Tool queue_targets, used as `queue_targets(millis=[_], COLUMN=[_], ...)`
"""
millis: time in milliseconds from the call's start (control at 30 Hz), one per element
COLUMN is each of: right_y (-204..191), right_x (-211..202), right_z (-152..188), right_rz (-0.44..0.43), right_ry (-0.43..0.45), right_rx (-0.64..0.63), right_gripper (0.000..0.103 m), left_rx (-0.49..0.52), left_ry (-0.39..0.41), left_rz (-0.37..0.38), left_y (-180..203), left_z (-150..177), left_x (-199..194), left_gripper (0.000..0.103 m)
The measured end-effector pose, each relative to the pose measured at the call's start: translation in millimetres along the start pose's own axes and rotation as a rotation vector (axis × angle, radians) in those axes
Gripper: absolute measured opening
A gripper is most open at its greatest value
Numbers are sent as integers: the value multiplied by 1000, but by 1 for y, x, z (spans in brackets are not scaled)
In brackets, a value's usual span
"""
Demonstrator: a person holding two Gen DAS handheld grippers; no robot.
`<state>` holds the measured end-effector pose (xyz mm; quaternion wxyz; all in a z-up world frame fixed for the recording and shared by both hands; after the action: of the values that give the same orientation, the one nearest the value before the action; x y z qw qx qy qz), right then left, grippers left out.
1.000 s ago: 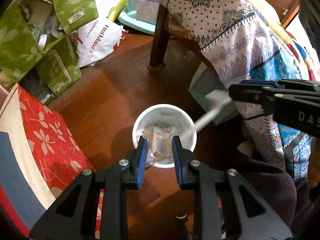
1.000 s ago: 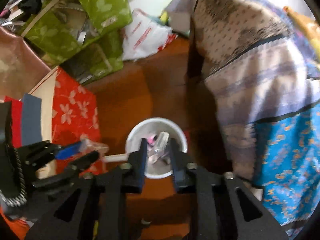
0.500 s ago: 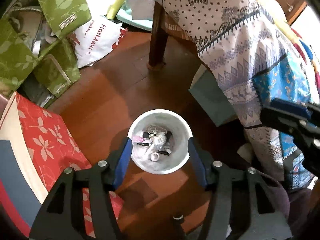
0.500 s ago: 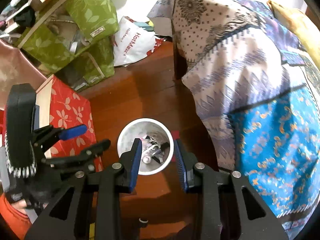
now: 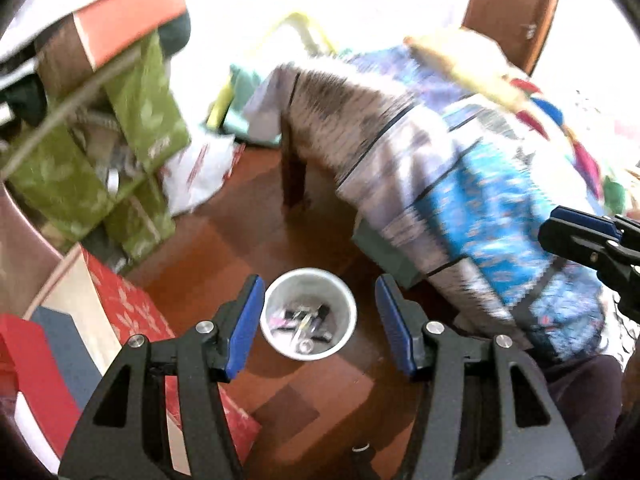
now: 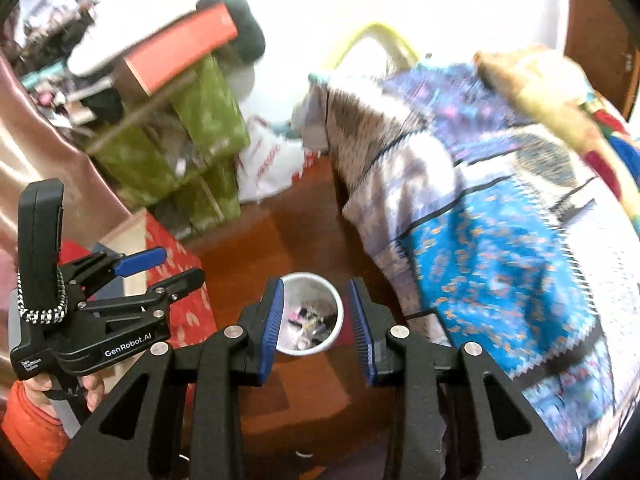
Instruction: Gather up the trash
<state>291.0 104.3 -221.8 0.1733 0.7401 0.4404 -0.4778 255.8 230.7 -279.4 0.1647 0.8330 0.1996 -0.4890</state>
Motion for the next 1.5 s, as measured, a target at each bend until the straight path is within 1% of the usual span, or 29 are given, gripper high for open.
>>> queue_targets(millis=[100,200,233,300,333,467,500,533,567,667,733,767,800,833,867,900,967,1000,1067,1133,1333,1500], right_y=[0,1,1,0,0,0,-1,-1,-2,-2,-5,-7,-9,-11,-12,-15,-17,-18,-18,-19,-16,-14], right_x=[-46,-99,-111,-143,-164,-223,-235,-248,-261,-290,-301,-306,-310,-314,-316,-317,-318,-322,-326,-326,-321,-318], right_z=[7,19,21,30,36,56,61,68,75,91,99,104,109,114,117,120,125,130,137,143,160,165], right_rz=[23,54,68,117,149,263,288,313,341,438,487,506,526,542,549,555,572,583,613,623,584,580], right_ry=[88,194,222,297,346,493,524,555,591,674,700,709,719,730,739,743,742,746,758,751,705,684], right_rx=[23,58,68,86,99,135,148,165,184,229,253,267,287,307,319,330,346,354,384,405,444,455], right_gripper=[30,30,30,30,30,31,35,39,45,52,60,73,85,89,94,97,101,103,103,103,103,103], left_rx=[44,109,123,164,180,240,256,266,275,289,295,299,305,308,307,304,306,311,326,333,325,315], left_ry=[73,174,195,262,290,391,418,441,466,520,535,537,540,545,552,559,566,564,562,568,544,531], left_rz=[24,59,71,123,144,219,239,250,253,274,309,320,327,333,334,337,341,337,309,285,279,275], left_y=[22,51,57,76,84,111,117,122,126,133,138,139,140,141,141,141,139,139,136,133,125,121], left_z=[-1,0,1,5,7,19,24,29,33,44,53,56,60,63,66,69,75,77,82,87,96,97], left_x=[-42,-95,-107,-144,-160,-216,-229,-240,-251,-275,-286,-290,-294,-297,-300,-303,-306,-306,-307,-307,-300,-295], left_gripper=[57,57,57,57,57,58,58,59,60,65,67,70,74,78,88,94,96,96,96,97,98,98])
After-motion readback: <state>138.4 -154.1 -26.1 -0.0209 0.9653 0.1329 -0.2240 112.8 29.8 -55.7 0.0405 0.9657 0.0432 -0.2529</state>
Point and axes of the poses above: each gripper's, at about its wrist camera, not at the fingertips, and x roughly the way its jaws point, y to its right, z to its underside, the point moved 10 cm from there along x, roughly the way its jaws point, and after that the axes turned 7 degrees about -y, right-handed, at the moved point
